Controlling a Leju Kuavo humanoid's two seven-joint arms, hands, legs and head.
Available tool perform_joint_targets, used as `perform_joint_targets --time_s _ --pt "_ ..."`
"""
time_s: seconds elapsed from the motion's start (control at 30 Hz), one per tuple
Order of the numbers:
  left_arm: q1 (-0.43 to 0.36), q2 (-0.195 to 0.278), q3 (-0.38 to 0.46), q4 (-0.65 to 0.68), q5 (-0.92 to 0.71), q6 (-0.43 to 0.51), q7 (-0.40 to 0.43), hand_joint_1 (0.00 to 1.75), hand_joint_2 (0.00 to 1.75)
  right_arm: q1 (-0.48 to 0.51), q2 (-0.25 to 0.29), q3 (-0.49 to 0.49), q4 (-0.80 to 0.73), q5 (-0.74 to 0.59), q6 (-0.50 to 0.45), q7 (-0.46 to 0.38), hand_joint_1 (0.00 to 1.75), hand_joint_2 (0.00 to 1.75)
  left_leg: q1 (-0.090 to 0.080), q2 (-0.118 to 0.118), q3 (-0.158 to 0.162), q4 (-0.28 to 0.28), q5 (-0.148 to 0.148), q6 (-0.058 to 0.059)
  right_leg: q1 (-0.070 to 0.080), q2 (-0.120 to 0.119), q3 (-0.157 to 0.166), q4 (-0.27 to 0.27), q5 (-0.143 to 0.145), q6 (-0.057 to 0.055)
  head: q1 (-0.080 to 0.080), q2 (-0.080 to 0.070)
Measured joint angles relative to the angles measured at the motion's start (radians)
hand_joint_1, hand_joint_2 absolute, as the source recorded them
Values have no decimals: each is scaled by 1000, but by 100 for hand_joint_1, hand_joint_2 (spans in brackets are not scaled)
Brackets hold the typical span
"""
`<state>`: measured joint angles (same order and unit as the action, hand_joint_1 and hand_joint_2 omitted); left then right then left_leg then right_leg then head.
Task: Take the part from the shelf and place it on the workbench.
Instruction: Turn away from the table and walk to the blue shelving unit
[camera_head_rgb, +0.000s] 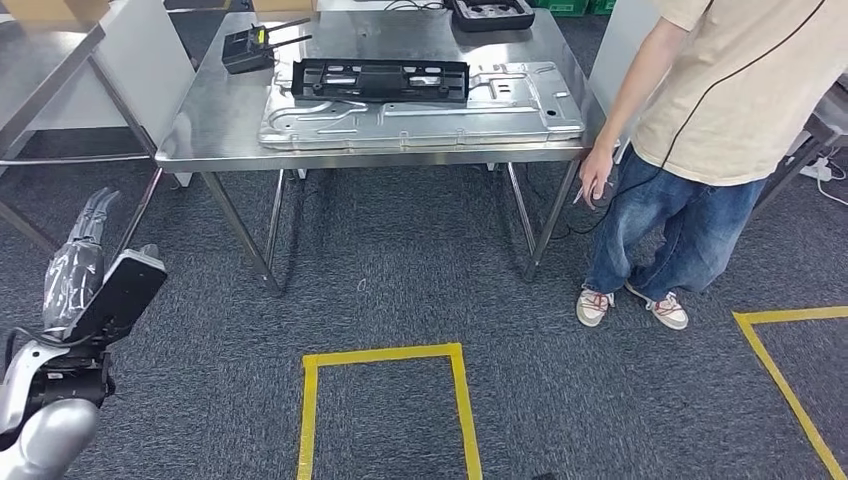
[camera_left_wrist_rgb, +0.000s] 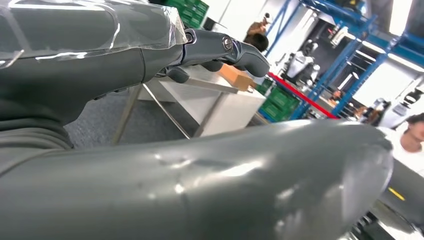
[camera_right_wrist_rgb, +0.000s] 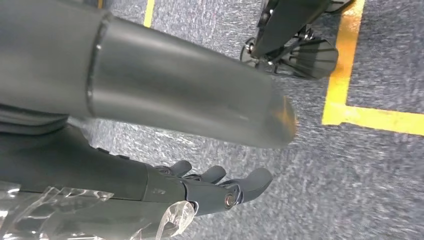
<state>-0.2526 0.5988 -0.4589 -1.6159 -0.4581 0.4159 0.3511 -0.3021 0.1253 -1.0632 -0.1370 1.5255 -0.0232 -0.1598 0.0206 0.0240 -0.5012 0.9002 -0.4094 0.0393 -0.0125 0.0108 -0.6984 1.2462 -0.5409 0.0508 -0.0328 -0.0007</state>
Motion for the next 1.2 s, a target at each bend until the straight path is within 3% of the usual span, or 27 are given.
perform_joint_targets --time_s 0.03,0.1,0.17,0.27,0.3,0.37,0.43,0.47,0.5,0.53,0.6,0.67,0.77,0.83,0.87,0.93,1.0,1.03,1.07,1.13,1.2 --pt "2 0 0 -2 1 0 -4 0 0 1 -1 0 0 0 0 0 0 0 -1 5 1 0 0 0 0 -3 28 -45 25 -3 0 0" --pt "8 0 0 -9 1 0 -9 0 0 3 -2 0 0 2 0 0 0 0 -3 15 5 1 -2 -5 3 -22 116 -205 89 -12 0 0" --pt "15 0 0 -19 0 -3 -11 0 0 2 -4 0 0 3 -1 -1 0 0 -8 25 5 3 -4 -15 9 -37 166 -309 120 -21 0 0" --pt "19 -1 1 -28 -1 -12 -11 0 0 2 -5 0 0 5 -1 -2 0 0 -8 37 4 3 -6 -32 10 -25 166 -326 126 -35 -1 0" --pt "20 -1 1 -31 -2 -14 -12 0 0 2 -6 0 0 6 -1 -1 0 0 -5 32 -1 16 -17 -37 9 -19 166 -328 129 -42 -2 0" --pt "24 -2 2 -34 -3 -16 -13 0 0 1 -7 0 0 8 -1 0 0 0 -2 8 -42 107 -71 -46 5 -9 165 -332 136 -53 -3 0" --pt "32 -2 3 -35 -3 -17 -13 0 0 2 -7 0 0 10 -1 2 0 0 -2 -8 -115 262 -137 -51 6 4 161 -332 139 -58 -3 0" --pt "37 -3 3 -35 -3 -18 -13 0 0 3 -7 0 0 10 0 3 0 0 -2 -10 -141 317 -152 -52 7 12 160 -332 140 -59 -3 0" --pt "39 -4 3 -35 -3 -19 -13 0 0 3 -8 0 0 10 0 4 0 0 -2 -11 -150 333 -148 -52 8 20 159 -332 141 -59 -3 0" --pt "39 -6 3 -35 -3 -20 -13 0 0 4 -8 -1 0 10 1 5 0 0 -2 -12 -137 304 -125 -51 8 28 159 -332 142 -59 -4 0" --pt "32 -9 3 -35 -3 -24 -13 0 0 2 -8 -3 0 9 2 8 0 0 -1 -26 -69 163 -58 -46 8 41 158 -331 145 -55 -4 0" --pt "20 -13 3 -35 -3 -29 -14 0 0 -3 -9 -8 0 7 3 10 0 0 -2 -46 -14 44 -18 -37 12 53 152 -328 148 -47 -4 0" --pt "14 -18 2 -36 -2 -32 -16 0 0 -7 -13 -14 0 4 5 11 0 0 -5 -45 -9 16 -7 -23 16 68 139 -324 154 -34 -3 0" --pt "11 -21 2 -36 -2 -32 -17 0 0 -6 -17 -16 0 3 6 12 0 0 -4 -33 -9 15 -2 -11 14 55 125 -297 137 -24 -2 0" --pt "11 -22 1 -36 -2 -32 -18 0 0 -6 -18 -17 0 3 6 12 0 0 -3 -26 -9 13 1 -6 13 40 105 -256 111 -20 0 0" --pt "11 -24 1 -36 -1 -32 -18 0 0 -6 -19 -18 0 2 8 14 0 0 -3 -11 -12 12 2 0 12 11 39 -111 39 -11 2 0" --pt "12 -26 0 -36 0 -32 -18 0 0 -3 -18 -21 0 0 10 15 0 0 -4 5 -13 13 2 1 9 2 -13 -3 4 -6 3 0" --pt "12 -27 -1 -36 0 -32 -18 0 0 -2 -18 -23 0 -2 11 16 0 0 -4 13 -14 13 2 1 8 -1 -11 -6 14 -5 3 0" --pt "12 -28 -1 -36 0 -33 -18 0 0 -1 -19 -25 0 -3 12 17 0 0 -4 21 -13 13 1 0 7 -6 13 -51 41 -6 3 0" --pt "11 -29 -1 -36 0 -33 -18 0 0 -1 -20 -26 0 -6 13 17 0 0 -6 36 -9 14 -1 -5 9 -36 93 -205 102 -9 3 0" --pt "9 -29 -1 -36 1 -33 -18 0 0 -3 -21 -27 0 -7 14 17 0 0 -12 50 -8 15 -5 -13 12 -56 139 -300 130 -20 2 0"
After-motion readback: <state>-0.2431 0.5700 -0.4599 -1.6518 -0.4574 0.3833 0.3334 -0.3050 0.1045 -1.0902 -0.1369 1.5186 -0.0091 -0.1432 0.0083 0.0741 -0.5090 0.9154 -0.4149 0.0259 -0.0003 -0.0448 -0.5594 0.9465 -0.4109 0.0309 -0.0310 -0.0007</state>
